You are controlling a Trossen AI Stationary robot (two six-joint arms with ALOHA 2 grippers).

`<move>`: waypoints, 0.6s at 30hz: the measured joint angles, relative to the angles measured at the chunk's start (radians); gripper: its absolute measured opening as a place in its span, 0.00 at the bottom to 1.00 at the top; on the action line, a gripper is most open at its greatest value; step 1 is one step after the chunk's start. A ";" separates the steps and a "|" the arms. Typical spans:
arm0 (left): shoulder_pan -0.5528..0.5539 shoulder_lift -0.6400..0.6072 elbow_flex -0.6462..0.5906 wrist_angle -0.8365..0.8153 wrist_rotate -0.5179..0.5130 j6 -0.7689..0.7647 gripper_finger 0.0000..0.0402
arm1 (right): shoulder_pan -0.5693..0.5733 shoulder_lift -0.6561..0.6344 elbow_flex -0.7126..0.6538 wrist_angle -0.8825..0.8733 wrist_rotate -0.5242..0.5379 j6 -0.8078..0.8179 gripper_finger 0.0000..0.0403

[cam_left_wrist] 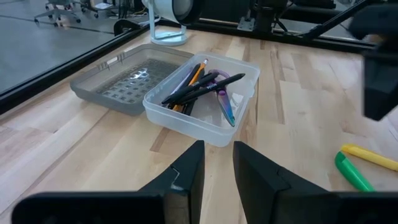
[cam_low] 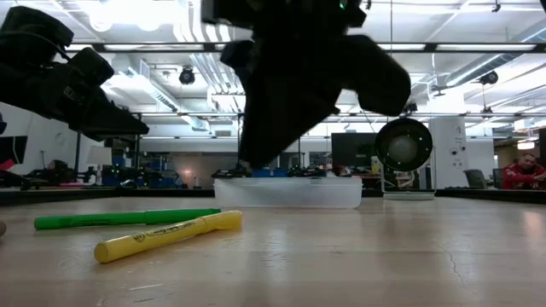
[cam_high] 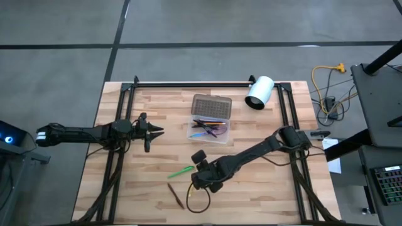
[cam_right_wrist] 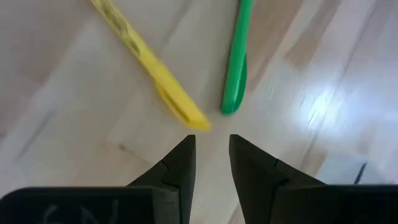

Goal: Pick & place school supplies into a supply box
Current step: Put the yellow pen into the supply box

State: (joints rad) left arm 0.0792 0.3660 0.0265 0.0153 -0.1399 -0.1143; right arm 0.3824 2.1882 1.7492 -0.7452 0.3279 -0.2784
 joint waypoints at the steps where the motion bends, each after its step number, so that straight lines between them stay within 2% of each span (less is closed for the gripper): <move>1: 0.000 0.000 0.000 -0.001 -0.001 0.000 0.17 | 0.001 0.002 0.014 0.002 -0.004 -0.017 0.22; 6: 0.000 0.000 0.000 -0.001 -0.001 0.000 0.17 | 0.007 0.002 0.065 0.005 -0.056 -0.078 0.22; 18: 0.000 0.000 0.000 -0.001 0.000 0.000 0.17 | 0.006 0.053 0.153 0.001 -0.069 -0.242 0.20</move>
State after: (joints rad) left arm 0.0792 0.3660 0.0267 0.0147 -0.1403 -0.1143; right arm 0.3882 2.2416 1.9024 -0.7445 0.2594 -0.5206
